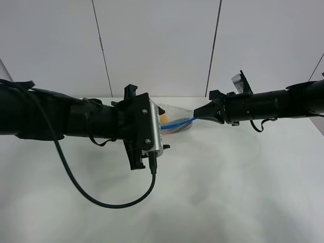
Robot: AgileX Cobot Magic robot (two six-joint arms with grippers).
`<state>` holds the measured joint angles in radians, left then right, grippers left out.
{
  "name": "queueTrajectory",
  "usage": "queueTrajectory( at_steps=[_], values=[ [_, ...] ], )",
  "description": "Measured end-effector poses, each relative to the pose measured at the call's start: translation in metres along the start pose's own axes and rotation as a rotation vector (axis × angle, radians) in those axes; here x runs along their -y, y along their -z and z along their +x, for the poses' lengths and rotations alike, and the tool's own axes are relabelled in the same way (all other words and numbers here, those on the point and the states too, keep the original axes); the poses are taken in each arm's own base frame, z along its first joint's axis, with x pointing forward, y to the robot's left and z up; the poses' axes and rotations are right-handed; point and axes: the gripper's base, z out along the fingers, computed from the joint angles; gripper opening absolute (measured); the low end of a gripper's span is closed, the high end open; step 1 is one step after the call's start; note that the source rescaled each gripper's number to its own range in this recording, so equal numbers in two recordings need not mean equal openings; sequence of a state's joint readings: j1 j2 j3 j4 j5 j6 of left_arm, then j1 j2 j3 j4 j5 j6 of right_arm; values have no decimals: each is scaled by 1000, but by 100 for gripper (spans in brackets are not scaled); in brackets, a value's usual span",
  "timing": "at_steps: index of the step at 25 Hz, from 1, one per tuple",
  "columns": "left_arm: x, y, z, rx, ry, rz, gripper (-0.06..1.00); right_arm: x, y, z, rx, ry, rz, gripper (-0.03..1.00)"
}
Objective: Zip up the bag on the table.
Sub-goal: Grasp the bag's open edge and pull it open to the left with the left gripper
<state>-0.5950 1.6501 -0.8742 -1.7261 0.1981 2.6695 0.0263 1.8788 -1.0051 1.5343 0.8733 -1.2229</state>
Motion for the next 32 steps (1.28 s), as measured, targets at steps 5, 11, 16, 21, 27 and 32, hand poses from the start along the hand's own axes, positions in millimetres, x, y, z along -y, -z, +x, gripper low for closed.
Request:
queueTrajectory(
  at_steps=[5, 11, 16, 21, 27, 32],
  values=[
    [-5, -28, 7, -54, 6, 9, 94, 0, 0, 0, -1, -1, 0, 0],
    [-21, -59, 5, -59, 65, -12, 94, 0, 0, 0, -1, -8, 0, 0],
    [-31, -78, 3, -53, 75, -29, 94, 0, 0, 0, -4, -15, 1, 0],
    [-31, -90, 7, -67, 78, -25, 94, 0, 0, 1, -9, -10, 3, 0],
    [-31, -100, 15, -124, 84, -40, 94, 1, 0, 2, -19, -1, 7, 0],
    [-37, -101, 11, -110, 122, -59, 92, 1, 0, 2, -19, -1, 7, 0]
  ],
)
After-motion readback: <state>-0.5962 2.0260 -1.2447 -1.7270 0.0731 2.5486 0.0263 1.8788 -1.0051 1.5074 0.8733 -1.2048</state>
